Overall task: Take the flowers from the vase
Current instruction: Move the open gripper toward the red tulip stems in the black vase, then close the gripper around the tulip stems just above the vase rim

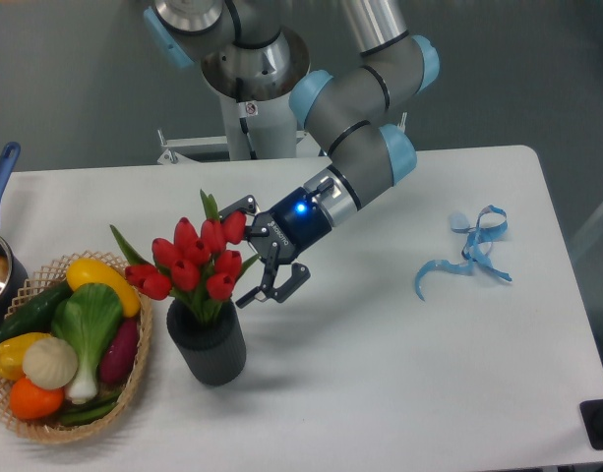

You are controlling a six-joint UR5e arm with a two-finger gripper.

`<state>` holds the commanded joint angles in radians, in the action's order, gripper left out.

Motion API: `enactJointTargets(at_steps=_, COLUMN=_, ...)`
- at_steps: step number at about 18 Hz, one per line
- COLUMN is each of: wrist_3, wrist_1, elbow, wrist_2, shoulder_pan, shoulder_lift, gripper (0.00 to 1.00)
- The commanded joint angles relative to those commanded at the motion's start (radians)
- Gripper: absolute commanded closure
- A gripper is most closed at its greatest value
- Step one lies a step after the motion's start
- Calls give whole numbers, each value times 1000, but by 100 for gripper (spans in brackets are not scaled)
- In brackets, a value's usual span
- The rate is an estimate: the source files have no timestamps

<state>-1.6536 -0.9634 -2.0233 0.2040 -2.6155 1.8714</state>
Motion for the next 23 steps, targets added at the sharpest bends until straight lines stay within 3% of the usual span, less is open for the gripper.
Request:
enactJointTargets(at_steps=4, wrist_3=0, wrist_1=51, elbow=0, wrist_2=-2, shoulder_pan=34, shoulder_lift=28, gripper=0)
enactJointTargets(at_steps=12, wrist_3=0, wrist_1=52, elbow=2, wrist_2=-17, shoulder_pan=54, shoulder_lift=31, gripper=1)
enactJointTargets(at_steps=16, wrist_3=0, wrist_1=52, elbow=3, wrist_2=-32, shoulder_pan=54, shoulder_lift=32, gripper=30)
enactJointTargets(at_steps=17, wrist_3=0, wrist_1=52, elbow=5, wrist_2=-32, shoulder_pan=54, shoulder_lift=32, gripper=45)
enactJointTargets(at_steps=18, wrist_3=0, wrist_1=54, elbow=8, wrist_2=-31, shoulder_pan=52, shoulder_lift=31, gripper=52)
enactJointTargets(at_steps=23, wrist_3=2, wrist_1=52, elbow=21, wrist_2=-31, shoulder_pan=52, shoulder_lift=28, gripper=60)
